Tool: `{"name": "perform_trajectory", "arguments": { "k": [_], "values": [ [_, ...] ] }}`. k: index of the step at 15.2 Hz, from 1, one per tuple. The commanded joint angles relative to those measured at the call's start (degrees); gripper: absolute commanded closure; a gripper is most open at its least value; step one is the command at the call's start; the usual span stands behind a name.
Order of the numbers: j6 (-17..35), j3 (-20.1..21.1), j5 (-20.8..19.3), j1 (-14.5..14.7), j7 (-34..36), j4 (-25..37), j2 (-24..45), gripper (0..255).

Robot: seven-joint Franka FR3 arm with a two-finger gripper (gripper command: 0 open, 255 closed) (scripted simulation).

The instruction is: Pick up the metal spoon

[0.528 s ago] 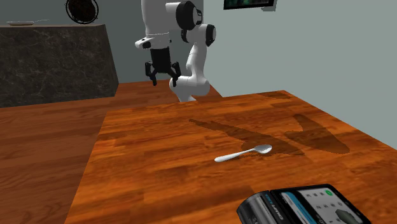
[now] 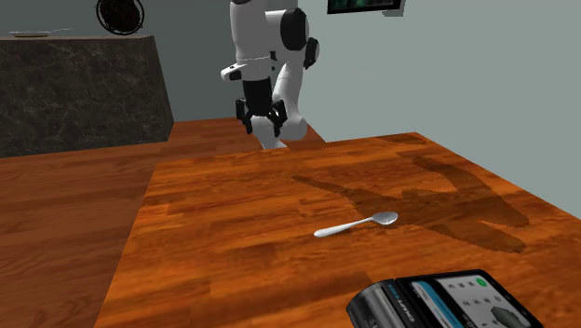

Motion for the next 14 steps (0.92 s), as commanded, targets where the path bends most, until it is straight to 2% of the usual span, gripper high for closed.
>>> {"name": "perform_trajectory", "arguments": {
  "k": [1, 8, 14],
  "values": [
    [1.40, 3.09, 2.91, -0.11, 5.79, -0.02, 0.92, 0],
    [7.96, 13.28, 10.56, -1.47, 24.05, 3.03, 7.89, 0],
    [14.57, 22.01, 13.50, -4.25, 39.56, 9.00, 17.31, 0]
  ]
}}
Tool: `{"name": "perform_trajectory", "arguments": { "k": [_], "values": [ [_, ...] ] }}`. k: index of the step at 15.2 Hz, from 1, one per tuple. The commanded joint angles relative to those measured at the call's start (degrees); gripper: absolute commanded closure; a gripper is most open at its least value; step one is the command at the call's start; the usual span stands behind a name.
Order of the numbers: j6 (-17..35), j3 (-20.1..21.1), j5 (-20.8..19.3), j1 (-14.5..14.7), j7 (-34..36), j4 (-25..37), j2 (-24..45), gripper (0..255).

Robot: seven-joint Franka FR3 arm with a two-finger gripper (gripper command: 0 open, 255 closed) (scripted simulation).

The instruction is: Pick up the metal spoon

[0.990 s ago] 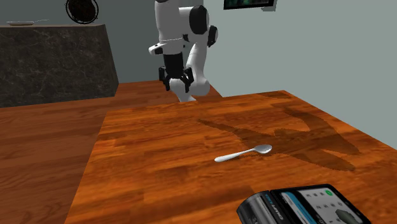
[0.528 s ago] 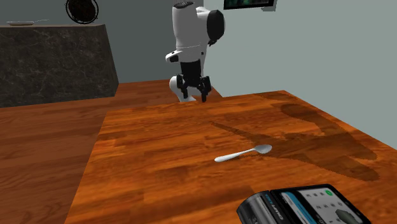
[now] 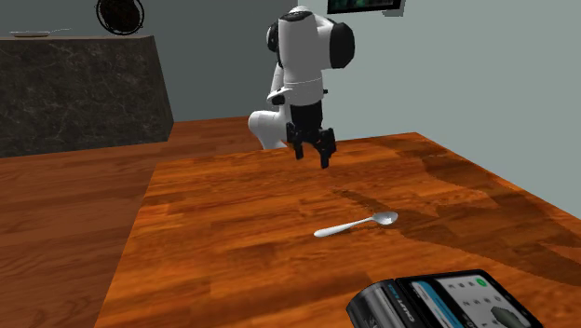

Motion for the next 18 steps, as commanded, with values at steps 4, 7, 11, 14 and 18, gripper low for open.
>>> {"name": "perform_trajectory", "arguments": {
  "k": [4, 7, 11, 14, 18],
  "values": [
    [5.73, 7.62, -0.44, -3.06, 14.11, 6.79, 9.75, 0],
    [8.94, 11.90, -3.14, -5.02, 22.92, 11.60, 16.64, 0],
    [12.50, 16.77, -10.11, -6.59, 35.91, 19.01, 27.35, 0],
    [14.19, 17.64, -13.83, -6.02, 41.23, 21.60, 32.07, 0],
    [17.21, 17.68, -14.24, -5.81, 41.22, 19.13, 32.81, 0]
  ]
}}
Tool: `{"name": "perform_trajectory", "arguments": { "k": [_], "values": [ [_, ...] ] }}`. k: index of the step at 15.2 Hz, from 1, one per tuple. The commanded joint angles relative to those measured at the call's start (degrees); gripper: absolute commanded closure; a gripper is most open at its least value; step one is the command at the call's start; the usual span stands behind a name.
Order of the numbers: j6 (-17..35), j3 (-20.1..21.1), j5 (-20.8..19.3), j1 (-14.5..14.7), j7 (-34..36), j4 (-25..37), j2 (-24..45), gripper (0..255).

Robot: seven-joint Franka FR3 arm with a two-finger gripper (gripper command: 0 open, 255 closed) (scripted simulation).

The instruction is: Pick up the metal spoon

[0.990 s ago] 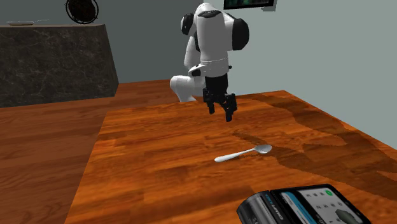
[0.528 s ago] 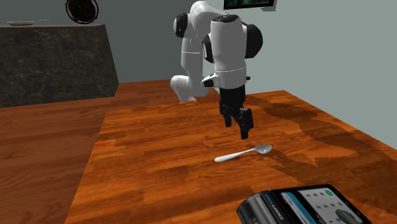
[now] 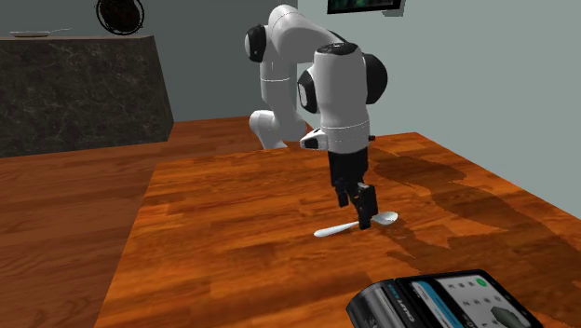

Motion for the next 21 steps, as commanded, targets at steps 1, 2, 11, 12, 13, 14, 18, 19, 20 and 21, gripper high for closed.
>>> {"name": "perform_trajectory", "arguments": {
  "k": [1, 2, 11, 12, 13, 14, 18, 19, 20, 21],
  "values": [
    [1.52, 0.07, -0.25, 0.11, 0.13, -1.18, 0.41, 0],
    [2.28, 0.09, -0.40, 0.16, 0.16, -1.75, 0.65, 0],
    [2.70, 0.05, -0.30, 0.11, -0.02, -2.24, 0.59, 255],
    [2.71, 0.06, -0.32, 0.12, 0.01, -2.23, 0.60, 255],
    [2.68, 0.06, -0.34, 0.13, 0.03, -2.18, 0.63, 255],
    [2.71, 0.10, -0.49, 0.19, 0.18, -2.07, 0.80, 255],
    [-0.31, 0.02, 0.06, 0.00, 0.09, 0.26, -0.12, 255],
    [-1.06, -0.01, 0.17, -0.04, 0.09, 0.87, -0.31, 255],
    [-1.82, -0.03, 0.26, -0.07, 0.11, 1.50, -0.48, 255],
    [-2.57, -0.06, 0.33, -0.11, 0.13, 2.14, -0.63, 255]
  ]
}}
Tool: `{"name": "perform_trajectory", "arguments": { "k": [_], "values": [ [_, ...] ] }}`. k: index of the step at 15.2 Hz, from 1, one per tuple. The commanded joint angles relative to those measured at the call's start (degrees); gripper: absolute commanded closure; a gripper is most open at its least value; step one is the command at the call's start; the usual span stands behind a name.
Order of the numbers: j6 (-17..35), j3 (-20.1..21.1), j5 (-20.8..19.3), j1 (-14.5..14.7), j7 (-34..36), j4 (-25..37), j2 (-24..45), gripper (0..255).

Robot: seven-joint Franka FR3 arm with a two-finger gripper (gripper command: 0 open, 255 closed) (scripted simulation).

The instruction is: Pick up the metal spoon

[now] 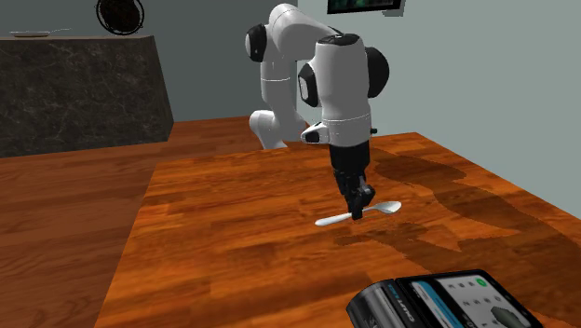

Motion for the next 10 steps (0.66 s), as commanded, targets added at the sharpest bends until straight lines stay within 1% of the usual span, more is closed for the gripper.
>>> {"name": "perform_trajectory", "arguments": {
  "k": [1, 8, 10],
  "values": [
    [-1.47, -0.09, 0.13, -0.11, -0.05, 1.25, -0.24, 255],
    [-6.77, -0.21, 0.21, -0.25, 0.43, 6.22, -0.73, 255],
    [-6.88, -0.21, 0.20, -0.26, 0.44, 6.33, -0.73, 255]
  ]
}}
